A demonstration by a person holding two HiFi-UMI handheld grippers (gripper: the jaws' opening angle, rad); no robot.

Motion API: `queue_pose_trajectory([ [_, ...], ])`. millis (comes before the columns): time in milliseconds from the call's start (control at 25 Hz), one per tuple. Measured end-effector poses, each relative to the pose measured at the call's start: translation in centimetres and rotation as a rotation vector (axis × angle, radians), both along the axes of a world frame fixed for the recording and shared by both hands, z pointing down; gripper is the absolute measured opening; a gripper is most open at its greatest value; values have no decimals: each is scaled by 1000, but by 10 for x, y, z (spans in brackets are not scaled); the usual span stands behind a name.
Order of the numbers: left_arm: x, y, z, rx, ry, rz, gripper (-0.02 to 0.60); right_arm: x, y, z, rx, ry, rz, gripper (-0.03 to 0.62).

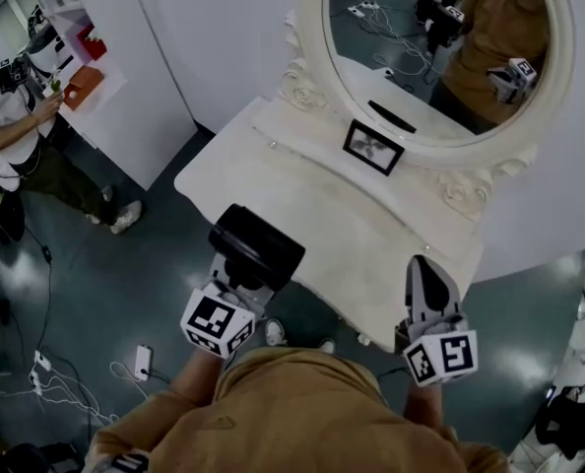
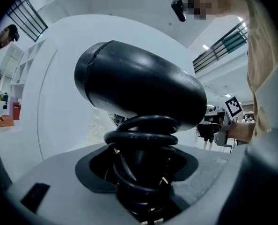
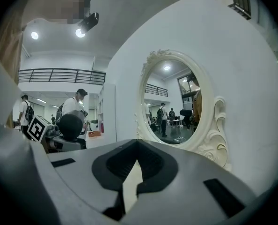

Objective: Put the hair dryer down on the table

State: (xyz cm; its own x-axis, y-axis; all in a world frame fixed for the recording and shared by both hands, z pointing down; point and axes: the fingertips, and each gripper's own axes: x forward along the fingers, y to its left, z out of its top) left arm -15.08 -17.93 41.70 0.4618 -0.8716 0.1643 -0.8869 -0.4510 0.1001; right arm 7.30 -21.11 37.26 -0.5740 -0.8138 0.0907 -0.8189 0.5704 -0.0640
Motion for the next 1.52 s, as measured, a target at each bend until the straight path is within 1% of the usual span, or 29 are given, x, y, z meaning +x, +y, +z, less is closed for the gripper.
queue_pose_trajectory([
  [200, 12, -25, 31, -75, -27, 52, 267, 7, -3, 0, -1, 8, 40, 3],
  [400, 27, -50, 68, -143, -63, 106, 267, 23, -1, 4, -14, 18, 93, 3],
  [480, 33, -58, 83, -180, -57, 123, 267, 30, 0, 4, -15, 19, 114, 3],
  [600, 44, -69, 102, -240, -27, 143, 267, 39, 1, 4, -11, 20, 144, 3],
  [640, 48, -72, 108, -256, -29, 151, 267, 42, 2, 3, -8, 20, 153, 3],
  [880, 62, -87, 150, -354, -99, 185, 267, 57, 10, -3, 14, 15, 203, 3],
  [1040, 69, -97, 172, -401, -138, 208, 267, 67, 13, -4, 21, 12, 229, 3],
  [1280, 72, -105, 204, -484, -188, 215, 267, 72, 15, -5, 23, 9, 240, 3],
  [1520, 76, -112, 226, -543, -223, 227, 267, 74, 16, 0, 14, 6, 246, 3],
])
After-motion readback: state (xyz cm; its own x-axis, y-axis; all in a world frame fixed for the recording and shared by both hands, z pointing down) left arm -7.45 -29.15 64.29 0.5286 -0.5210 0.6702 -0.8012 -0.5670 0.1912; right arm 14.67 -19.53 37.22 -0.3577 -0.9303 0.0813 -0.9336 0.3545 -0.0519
